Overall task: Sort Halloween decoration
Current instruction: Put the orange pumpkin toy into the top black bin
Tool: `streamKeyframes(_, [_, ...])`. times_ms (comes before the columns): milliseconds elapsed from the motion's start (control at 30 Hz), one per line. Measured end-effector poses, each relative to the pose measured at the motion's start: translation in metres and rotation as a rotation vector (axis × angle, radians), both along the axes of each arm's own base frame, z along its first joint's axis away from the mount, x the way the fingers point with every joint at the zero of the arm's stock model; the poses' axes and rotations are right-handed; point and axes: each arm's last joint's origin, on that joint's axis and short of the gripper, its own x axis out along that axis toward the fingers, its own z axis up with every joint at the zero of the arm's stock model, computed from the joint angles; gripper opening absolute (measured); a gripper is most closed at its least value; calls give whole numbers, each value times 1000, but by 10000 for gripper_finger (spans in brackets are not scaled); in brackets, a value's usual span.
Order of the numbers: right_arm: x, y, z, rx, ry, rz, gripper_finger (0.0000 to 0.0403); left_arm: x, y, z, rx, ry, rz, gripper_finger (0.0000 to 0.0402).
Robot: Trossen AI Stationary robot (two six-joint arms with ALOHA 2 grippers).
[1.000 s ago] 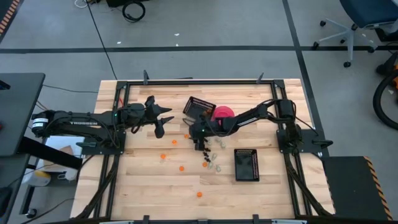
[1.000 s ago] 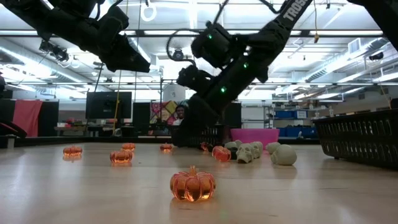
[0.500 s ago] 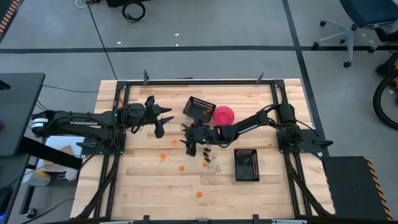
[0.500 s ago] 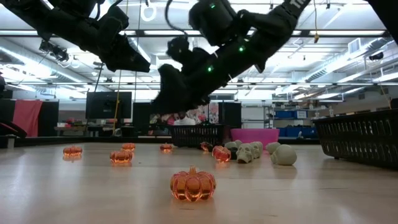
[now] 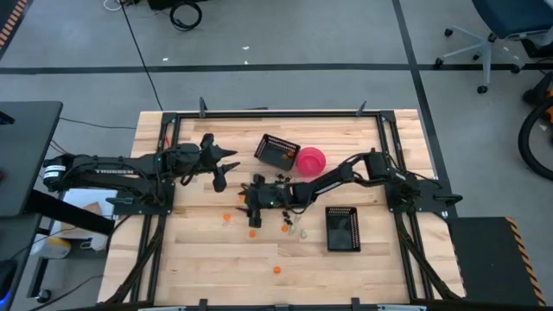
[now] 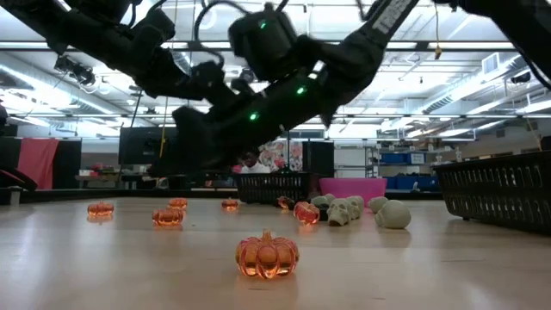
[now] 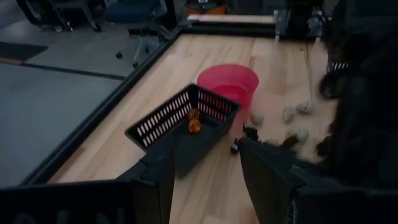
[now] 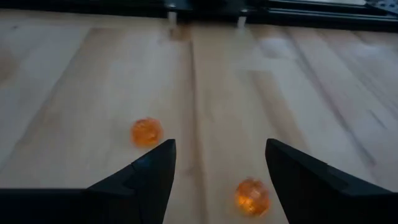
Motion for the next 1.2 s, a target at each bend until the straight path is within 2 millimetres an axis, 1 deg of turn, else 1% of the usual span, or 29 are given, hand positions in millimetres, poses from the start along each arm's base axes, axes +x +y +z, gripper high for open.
streamKeyframes(100, [4, -13, -9, 12, -6, 13, 252, -6, -1, -2, -15, 37, 5, 155])
streamKeyframes(267, [3, -25, -34, 58, 46, 47, 251, -14, -2, 1, -50, 37, 18, 155])
streamKeyframes(367, [3, -30, -38, 99, 49, 86, 246, -19, -4, 1, -73, 71, 19, 155])
streamKeyframes(433, [2, -30, -39, 78, 58, 88, 240, -18, -5, 6, -82, 60, 16, 155])
streamKeyframes(567, [2, -29, -39, 52, 64, 109, 219, -18, -5, 9, -83, 54, 15, 155])
streamKeyframes(700, [0, -28, -41, 58, 103, 119, 184, -18, -5, 9, -84, 58, 16, 155])
streamKeyframes(933, [-3, -28, -37, 25, 150, 121, 125, -18, -5, 9, -84, 57, 16, 155])
streamKeyframes(1033, [-5, -29, -32, 15, 178, 123, 112, -18, -5, 9, -81, 58, 14, 155])
streamKeyframes(1200, [-14, -31, -13, -20, 261, 111, 110, -18, -5, 9, -80, 57, 14, 155])
